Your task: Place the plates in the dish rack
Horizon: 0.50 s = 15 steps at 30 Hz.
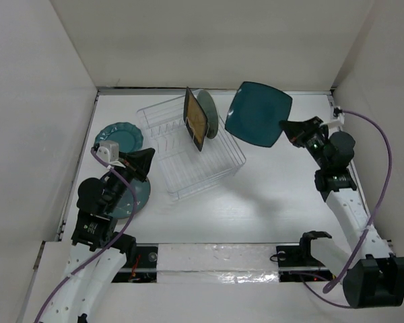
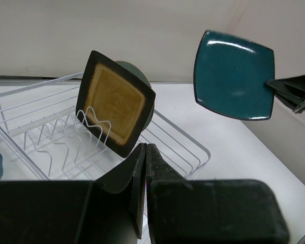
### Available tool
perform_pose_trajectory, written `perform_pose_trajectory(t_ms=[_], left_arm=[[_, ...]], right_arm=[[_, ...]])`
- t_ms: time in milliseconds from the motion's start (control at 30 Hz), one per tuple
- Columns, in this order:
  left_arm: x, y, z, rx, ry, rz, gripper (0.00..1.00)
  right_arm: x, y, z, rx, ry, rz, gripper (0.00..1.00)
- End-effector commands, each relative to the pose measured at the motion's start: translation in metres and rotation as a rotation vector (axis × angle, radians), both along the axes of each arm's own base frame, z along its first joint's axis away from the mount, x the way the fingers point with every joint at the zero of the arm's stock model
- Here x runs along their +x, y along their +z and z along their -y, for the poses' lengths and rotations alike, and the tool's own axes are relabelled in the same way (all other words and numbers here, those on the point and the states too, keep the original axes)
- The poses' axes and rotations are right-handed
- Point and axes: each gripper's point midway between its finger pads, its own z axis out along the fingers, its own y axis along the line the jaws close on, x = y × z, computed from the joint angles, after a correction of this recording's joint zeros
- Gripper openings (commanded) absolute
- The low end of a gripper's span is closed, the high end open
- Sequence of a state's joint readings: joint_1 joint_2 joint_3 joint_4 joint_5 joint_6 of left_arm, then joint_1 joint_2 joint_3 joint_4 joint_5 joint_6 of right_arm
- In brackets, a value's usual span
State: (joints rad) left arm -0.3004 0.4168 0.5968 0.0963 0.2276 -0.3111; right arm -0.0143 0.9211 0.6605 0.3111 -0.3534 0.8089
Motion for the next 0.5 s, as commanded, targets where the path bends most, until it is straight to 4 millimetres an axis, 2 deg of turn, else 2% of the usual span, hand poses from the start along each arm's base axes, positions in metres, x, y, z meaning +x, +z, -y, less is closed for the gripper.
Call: perform_pose_trajectory(t_ms=[0, 100, 133, 200, 233, 267, 300, 367, 467], left_arm=[[-0.006, 0.025, -0.002, -0.02, 0.004, 0.078, 0.0], [-0.006, 0.023, -0.003, -0.019, 0.011, 0.076, 0.0], [-0.006, 0.023, -0.003, -0.019, 0.008, 0.077, 0.0], [-0.007, 0.026, -0.004, -0.021, 0.011, 0.084, 0.0], [-0.007, 0.026, -0.004, -0.022, 0.014, 0.084, 0.0], [-0.007, 0.026, -0.005, -0.021, 0.014, 0.085, 0.0], [-0.007, 0.025, -0.004, -0.02, 0.014, 0.083, 0.0], [-0.008, 0.027, -0.004, -0.024, 0.009, 0.088, 0.01], [-0.01, 0.029, -0.004, -0.028, 0.007, 0.098, 0.01]], right_arm=[[-0.011, 0.101, -0.037, -0.027, 0.105, 0.249, 0.0], [-0.011, 0.119, -0.068, -0.03, 0.161, 0.276, 0.0], [-0.003, 0.128, -0.074, -0.027, 0.154, 0.277, 0.0], [-0.004, 0.139, -0.099, -0.032, 0.208, 0.287, 0.0], [-0.004, 0.157, -0.105, -0.029, 0.211, 0.314, 0.0], [0.004, 0.156, -0.115, -0.037, 0.221, 0.3, 0.0], [0.001, 0.16, -0.131, -0.056, 0.249, 0.312, 0.0], [0.016, 0.168, -0.151, -0.081, 0.26, 0.3, 0.0], [0.031, 0.161, -0.179, -0.157, 0.303, 0.245, 0.0]])
